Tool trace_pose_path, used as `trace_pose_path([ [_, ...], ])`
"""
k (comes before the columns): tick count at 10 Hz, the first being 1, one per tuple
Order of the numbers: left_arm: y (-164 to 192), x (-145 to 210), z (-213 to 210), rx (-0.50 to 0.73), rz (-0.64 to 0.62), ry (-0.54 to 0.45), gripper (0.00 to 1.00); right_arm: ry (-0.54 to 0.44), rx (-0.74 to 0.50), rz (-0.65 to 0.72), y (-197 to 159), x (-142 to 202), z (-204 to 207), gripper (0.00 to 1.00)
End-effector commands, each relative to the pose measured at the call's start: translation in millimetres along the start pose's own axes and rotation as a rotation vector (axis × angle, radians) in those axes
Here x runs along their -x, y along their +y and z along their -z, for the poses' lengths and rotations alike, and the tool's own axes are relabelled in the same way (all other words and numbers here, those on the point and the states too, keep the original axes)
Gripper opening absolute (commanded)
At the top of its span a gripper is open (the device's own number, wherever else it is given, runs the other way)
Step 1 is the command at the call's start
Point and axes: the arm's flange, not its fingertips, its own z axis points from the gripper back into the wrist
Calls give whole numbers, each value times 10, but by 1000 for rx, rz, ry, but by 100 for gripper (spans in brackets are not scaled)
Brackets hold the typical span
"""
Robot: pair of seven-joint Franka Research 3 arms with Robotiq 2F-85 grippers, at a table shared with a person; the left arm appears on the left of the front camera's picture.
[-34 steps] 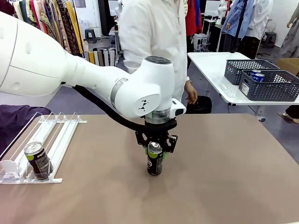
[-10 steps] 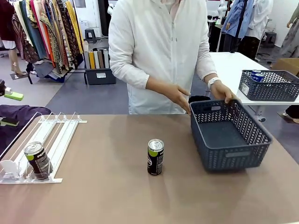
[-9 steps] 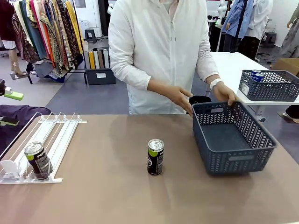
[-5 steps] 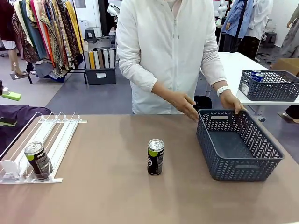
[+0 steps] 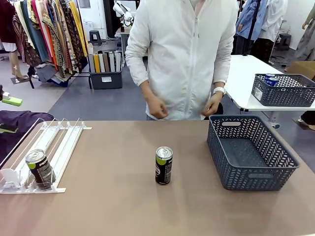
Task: Retrieve and store the cans from the dispenser.
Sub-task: Pick up one can from the Automatic Can Dispenser and place it in the middle of the table.
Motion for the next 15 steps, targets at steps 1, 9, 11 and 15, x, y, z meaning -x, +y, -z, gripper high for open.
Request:
trace_pose_path([
  [1,13,25,-26,-4,3,11,100,-18,-31,-19,17,-26,17,100],
  [9,-731,31,709,-978,130,170,100,-18,-31,-19,17,-26,17,100],
  [11,-695,15,887,-995,291,127,100,-18,-31,-19,17,-26,17,100],
  [15,-789,24,974,-1017,273,139,100,-18,-31,-19,17,-26,17,100],
])
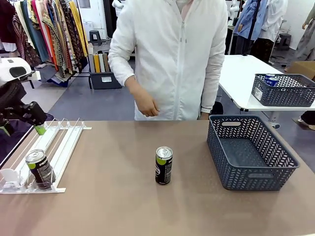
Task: Retrieve and store the cans from the dispenser.
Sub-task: Pick up one can from the Automatic Can Dispenser and place it in the middle of the table.
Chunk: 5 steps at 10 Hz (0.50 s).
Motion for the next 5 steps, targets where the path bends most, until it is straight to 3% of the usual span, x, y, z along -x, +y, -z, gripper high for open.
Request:
trace_pose_path([
  [1,19,31,-30,-16,-12,19,100,-18,-31,-19,16,-26,16,100],
  [3,-41,-51,96,-12,11,-22,100,-18,-31,-19,16,-26,16,100],
  [5,-53,-77,352,-43,-8,15,100,-18,-31,-19,16,-26,16,100],
])
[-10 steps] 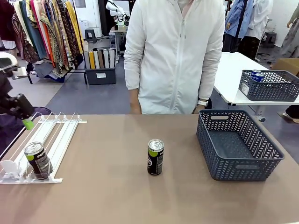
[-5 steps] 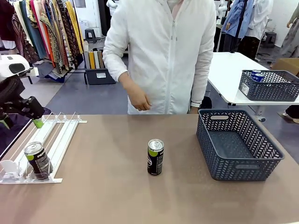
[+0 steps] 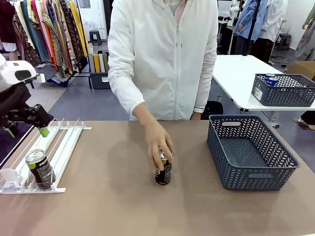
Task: Retrieve and store the cans from the dispenser.
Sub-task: Pick up one can from the Automatic Can Dispenser and place it in the middle of the table.
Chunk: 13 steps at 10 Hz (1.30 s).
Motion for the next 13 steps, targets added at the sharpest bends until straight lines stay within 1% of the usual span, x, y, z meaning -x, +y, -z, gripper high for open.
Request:
trace_pose_path([
  [1,22,-33,279,-46,-27,21,100,-18,-31,-19,16,-26,16,100],
  [2,45,-52,398,-59,-56,36,100,-18,-31,-19,16,-26,16,100],
  [3,48,-97,515,-58,-57,56,100,-18,-31,-19,16,-26,16,100],
  [5,47,-124,771,-21,-36,134,100,-18,-31,-19,16,-26,16,100],
  [6,57,-113,921,-7,-42,173,100,-18,-31,-19,16,-26,16,100],
  [7,86,-97,1002,2,-58,192,100,-18,-31,-19,16,-26,16,100],
  [9,151,-96,1091,-15,-86,215,100,-18,-31,-19,16,-26,16,100],
  [13,149,-94,1089,-5,-82,221,100,-18,-31,-19,16,-26,16,100],
])
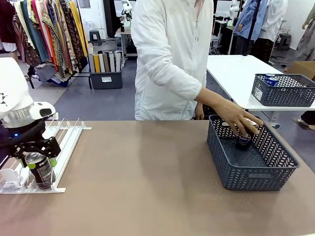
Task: Retrieve and store the cans from the dispenser.
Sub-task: Pick up one can from the Automatic Can Dispenser and place it in the middle of the table.
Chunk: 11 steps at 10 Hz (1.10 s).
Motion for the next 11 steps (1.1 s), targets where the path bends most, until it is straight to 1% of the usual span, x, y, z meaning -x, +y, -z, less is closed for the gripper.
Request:
trace_pose_path([
  [1,1,11,-44,1,-22,3,48,-18,-31,-19,16,-26,16,100],
  [2,-3,8,-45,1,-25,3,0,-18,-31,-19,16,-26,16,100],
  [6,-30,-2,-51,-2,-20,-2,0,-18,-31,-19,16,-26,16,100],
  [8,-31,13,-120,-7,-24,-15,0,-18,-31,-19,16,-26,16,100],
  [9,-50,54,-250,-14,-32,-41,0,-18,-31,-19,16,-26,16,100],
  [11,-159,234,-776,-29,-57,-110,0,-18,-31,-19,16,-26,16,100],
])
